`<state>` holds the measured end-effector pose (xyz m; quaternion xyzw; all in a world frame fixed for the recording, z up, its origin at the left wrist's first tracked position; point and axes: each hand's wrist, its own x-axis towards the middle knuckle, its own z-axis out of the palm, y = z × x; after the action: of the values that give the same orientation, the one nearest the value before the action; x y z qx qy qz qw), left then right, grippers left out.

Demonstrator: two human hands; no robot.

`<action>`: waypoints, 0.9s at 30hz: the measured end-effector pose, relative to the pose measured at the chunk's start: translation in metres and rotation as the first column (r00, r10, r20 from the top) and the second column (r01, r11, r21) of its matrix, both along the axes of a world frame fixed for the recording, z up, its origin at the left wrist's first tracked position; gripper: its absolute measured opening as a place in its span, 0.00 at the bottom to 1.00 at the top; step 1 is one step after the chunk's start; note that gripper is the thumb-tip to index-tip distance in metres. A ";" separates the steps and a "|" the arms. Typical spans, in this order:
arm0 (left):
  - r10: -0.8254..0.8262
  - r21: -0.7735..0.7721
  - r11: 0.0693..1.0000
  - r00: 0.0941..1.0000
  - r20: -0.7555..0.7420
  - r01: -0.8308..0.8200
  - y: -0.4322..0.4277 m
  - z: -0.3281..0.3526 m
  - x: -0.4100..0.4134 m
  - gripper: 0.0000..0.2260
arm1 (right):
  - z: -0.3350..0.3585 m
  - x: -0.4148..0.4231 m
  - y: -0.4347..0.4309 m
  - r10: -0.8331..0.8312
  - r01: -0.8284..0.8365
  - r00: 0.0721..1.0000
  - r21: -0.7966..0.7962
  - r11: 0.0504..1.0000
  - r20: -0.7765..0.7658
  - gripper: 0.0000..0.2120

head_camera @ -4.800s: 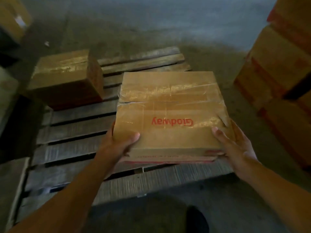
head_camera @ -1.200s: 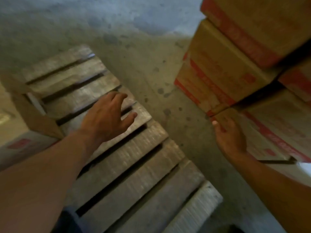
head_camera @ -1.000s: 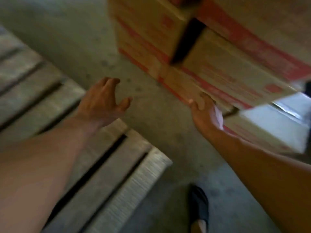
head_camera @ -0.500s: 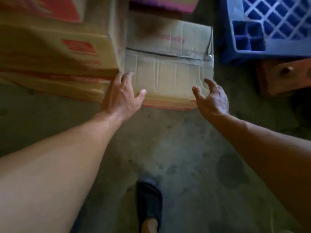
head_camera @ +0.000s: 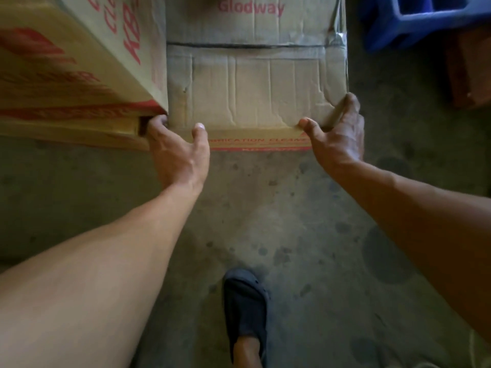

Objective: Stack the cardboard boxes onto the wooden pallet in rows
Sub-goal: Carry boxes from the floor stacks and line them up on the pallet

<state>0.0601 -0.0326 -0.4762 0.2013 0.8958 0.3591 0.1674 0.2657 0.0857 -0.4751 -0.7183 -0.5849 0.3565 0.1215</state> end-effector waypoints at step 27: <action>0.005 -0.166 0.984 0.916 0.402 0.068 -0.120 0.008 0.025 0.33 | 0.026 0.114 -0.098 -0.196 0.183 0.973 -0.108 0.977 -0.123 0.34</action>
<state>0.0847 -0.1530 -0.4684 0.1221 0.8674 0.3091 0.3703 0.3796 -0.0127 -0.4492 -0.7506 -0.4864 0.4180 0.1590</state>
